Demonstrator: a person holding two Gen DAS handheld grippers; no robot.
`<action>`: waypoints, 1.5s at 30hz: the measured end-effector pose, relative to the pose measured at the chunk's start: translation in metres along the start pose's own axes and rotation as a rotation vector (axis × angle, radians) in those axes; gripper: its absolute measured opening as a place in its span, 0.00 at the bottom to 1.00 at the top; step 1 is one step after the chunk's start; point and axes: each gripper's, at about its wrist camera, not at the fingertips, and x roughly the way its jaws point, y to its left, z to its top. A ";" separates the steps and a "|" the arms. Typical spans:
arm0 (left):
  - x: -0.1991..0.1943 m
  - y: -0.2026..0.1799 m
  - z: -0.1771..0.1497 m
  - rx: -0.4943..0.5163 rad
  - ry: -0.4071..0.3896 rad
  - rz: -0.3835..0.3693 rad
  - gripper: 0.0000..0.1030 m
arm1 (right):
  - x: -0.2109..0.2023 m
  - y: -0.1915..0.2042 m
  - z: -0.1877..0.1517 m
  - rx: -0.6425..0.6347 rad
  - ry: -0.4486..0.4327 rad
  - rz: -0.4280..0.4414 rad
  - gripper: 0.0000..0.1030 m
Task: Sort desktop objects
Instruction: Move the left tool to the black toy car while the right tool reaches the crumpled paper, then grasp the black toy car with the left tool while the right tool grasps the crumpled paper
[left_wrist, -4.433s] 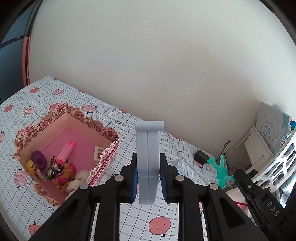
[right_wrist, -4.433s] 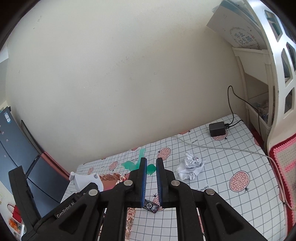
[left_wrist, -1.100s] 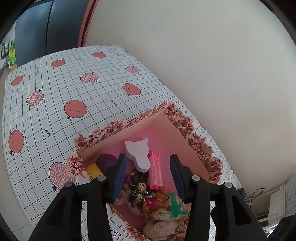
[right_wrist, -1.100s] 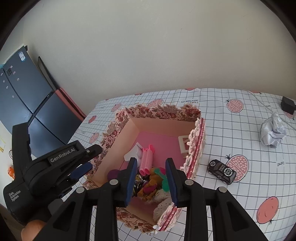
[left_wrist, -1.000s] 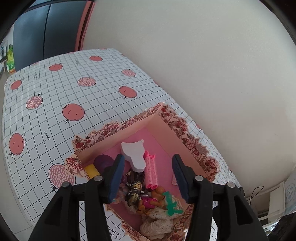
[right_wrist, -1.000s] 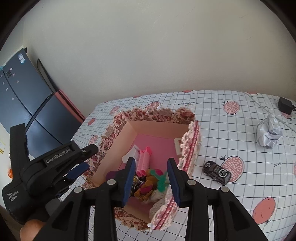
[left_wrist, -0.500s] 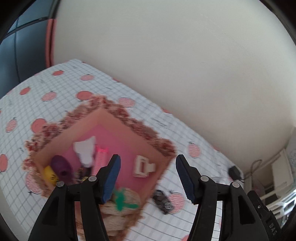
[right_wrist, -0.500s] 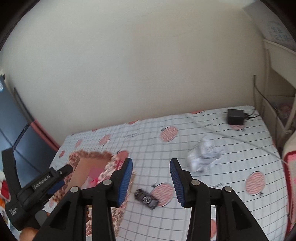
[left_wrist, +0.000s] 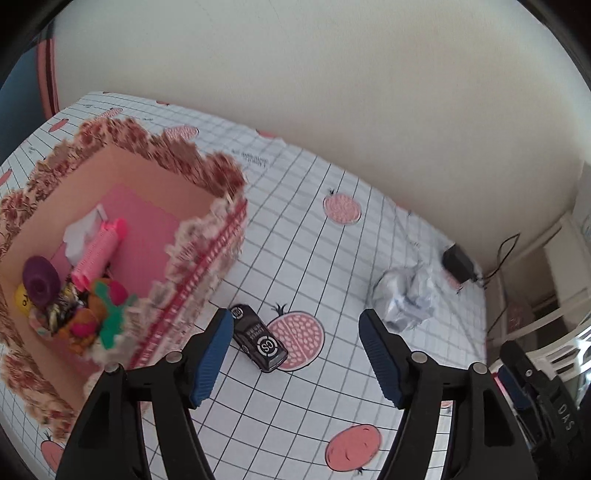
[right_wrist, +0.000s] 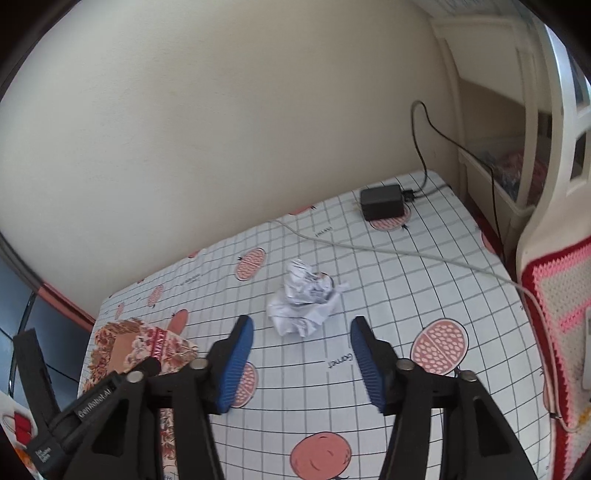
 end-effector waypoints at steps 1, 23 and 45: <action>0.010 -0.004 -0.004 0.008 0.013 0.026 0.69 | 0.007 -0.006 -0.002 0.015 0.011 0.001 0.58; 0.075 0.022 -0.021 -0.136 0.020 0.144 0.69 | 0.120 -0.036 -0.025 0.292 0.073 0.181 0.61; 0.082 0.025 -0.028 -0.062 -0.015 0.216 0.49 | 0.130 -0.036 -0.024 0.384 0.032 0.240 0.33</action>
